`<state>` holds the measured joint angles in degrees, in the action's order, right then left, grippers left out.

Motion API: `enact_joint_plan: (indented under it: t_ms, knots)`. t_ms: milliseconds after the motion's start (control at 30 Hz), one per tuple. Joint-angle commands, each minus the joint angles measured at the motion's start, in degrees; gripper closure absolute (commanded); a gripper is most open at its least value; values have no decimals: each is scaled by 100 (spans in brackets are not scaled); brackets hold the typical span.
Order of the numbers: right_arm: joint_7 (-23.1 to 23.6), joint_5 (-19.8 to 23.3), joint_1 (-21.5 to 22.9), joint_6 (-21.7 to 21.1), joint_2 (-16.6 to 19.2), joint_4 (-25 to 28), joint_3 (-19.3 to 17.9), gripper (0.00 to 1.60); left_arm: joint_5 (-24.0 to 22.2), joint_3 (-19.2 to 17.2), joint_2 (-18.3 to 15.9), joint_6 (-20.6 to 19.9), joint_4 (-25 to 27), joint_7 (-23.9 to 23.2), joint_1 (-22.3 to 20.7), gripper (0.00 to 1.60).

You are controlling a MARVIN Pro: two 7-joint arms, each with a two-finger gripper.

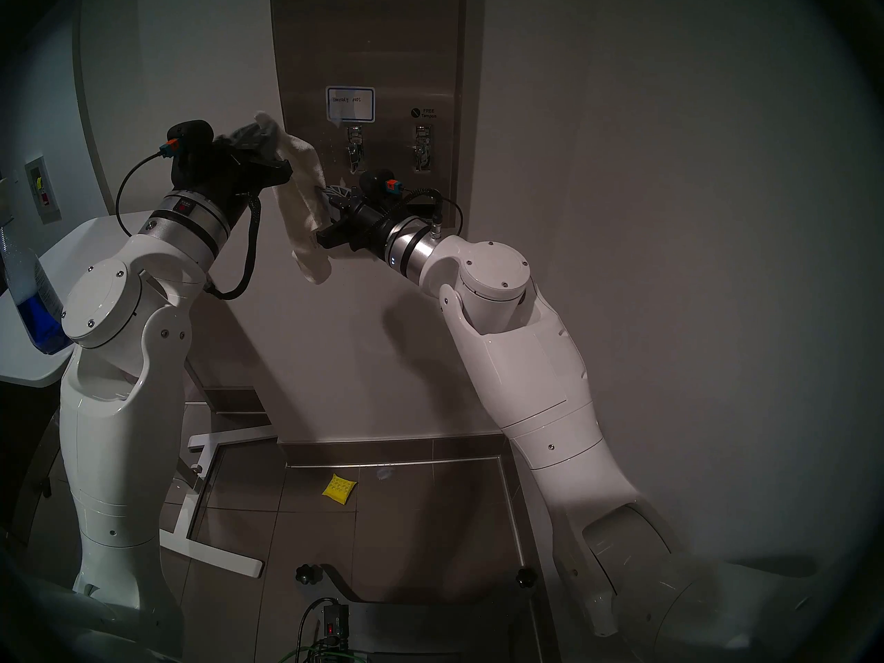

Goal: Pick up the cloth and wipe the surface

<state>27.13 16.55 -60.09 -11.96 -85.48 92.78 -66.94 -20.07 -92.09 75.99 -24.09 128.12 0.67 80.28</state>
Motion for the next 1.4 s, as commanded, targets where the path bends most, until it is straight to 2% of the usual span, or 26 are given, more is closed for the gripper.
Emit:
enact_joint_plan:
  t_ms: [0, 33, 100, 267, 733, 800, 1067, 1367]
  knots:
    - [-18, 25, 129, 99, -69, 182, -63, 160, 91, -62, 85, 41, 60, 208, -271, 0]
    - [-10, 29, 132, 104, -65, 175, -66, 160, 100, -54, 113, 21, 68, 260, -274, 0]
    - [-4, 30, 139, 110, -56, 164, -68, 160, -243, -144, 93, -454, 96, 125, -371, 0]
    - [17, 7, 188, 147, -35, 121, -70, 160, -271, -156, 104, -560, 100, 146, -404, 0]
    - [-305, -208, 729, 346, -238, -228, -274, 160, -318, -188, 124, -721, 110, 136, -438, 0]
    - [-485, -186, 846, 470, -403, -354, -425, 160, -325, -192, 127, -726, 109, 131, -436, 0]
    - [-732, -258, 1124, 718, -635, -545, -550, 160, -336, -200, 131, -729, 107, 122, -438, 0]
    - [-790, -301, 1395, 995, -840, -791, -548, 160, -418, -395, 158, -781, 307, 114, -11, 0]
